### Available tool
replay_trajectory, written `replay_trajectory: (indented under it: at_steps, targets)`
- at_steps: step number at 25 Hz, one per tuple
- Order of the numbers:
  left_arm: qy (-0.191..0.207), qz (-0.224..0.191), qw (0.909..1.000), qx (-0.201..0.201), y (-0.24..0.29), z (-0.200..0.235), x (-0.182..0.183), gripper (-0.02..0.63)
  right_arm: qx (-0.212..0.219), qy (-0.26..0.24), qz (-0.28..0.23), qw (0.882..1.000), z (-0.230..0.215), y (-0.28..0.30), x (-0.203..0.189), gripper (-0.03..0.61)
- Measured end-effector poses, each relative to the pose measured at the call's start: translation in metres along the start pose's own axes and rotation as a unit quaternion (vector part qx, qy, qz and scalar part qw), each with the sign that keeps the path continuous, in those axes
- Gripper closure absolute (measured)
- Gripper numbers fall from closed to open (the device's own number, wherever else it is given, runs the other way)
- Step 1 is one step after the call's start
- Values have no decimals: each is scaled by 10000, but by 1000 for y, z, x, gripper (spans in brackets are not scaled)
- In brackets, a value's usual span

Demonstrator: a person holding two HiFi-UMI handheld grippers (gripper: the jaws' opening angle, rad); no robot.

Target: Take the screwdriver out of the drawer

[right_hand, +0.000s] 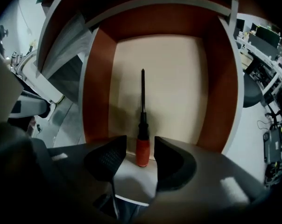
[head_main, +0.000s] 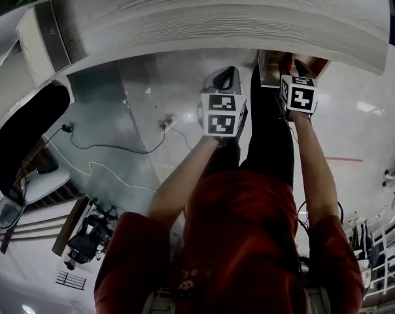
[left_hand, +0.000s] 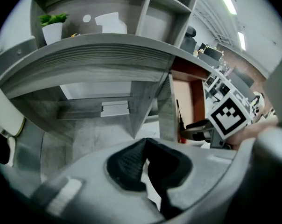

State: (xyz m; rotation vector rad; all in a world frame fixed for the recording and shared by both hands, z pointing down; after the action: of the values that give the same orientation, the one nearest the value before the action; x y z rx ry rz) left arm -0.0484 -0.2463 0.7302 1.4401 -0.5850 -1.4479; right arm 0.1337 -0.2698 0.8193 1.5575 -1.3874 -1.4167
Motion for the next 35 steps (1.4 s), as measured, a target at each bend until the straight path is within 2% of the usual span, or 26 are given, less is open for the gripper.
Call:
replay_trajectory:
  at_steps: [5,14,18,35]
  targets:
    - [-51,21,10000,5,7,2,0,615,-59,-136,205,9997,-1,16,0,410]
    - [-72,31,10000,42,9,1,-1,615,-496,-351,292,9977,-2,18,-1,415]
    - [-76,44,10000,32,9,3,-3,615,-661,-458,435,9958,-3,20,0,469]
    - [56,-76,10000,2,-13,-6,1,615,-606,-458,384,9964,2,-8,-5,485]
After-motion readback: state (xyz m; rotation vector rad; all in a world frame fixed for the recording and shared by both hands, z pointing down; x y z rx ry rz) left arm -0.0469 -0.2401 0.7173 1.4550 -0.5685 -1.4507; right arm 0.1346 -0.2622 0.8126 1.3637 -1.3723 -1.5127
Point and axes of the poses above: the fingertips, and each gripper's own axes: y forward along the fingers, z to its left, x out of its top, the point moved 5 cm from there along -y, backward along the fingers, and after that the axes turned 5 degrees about y, right-handed, at the moved point
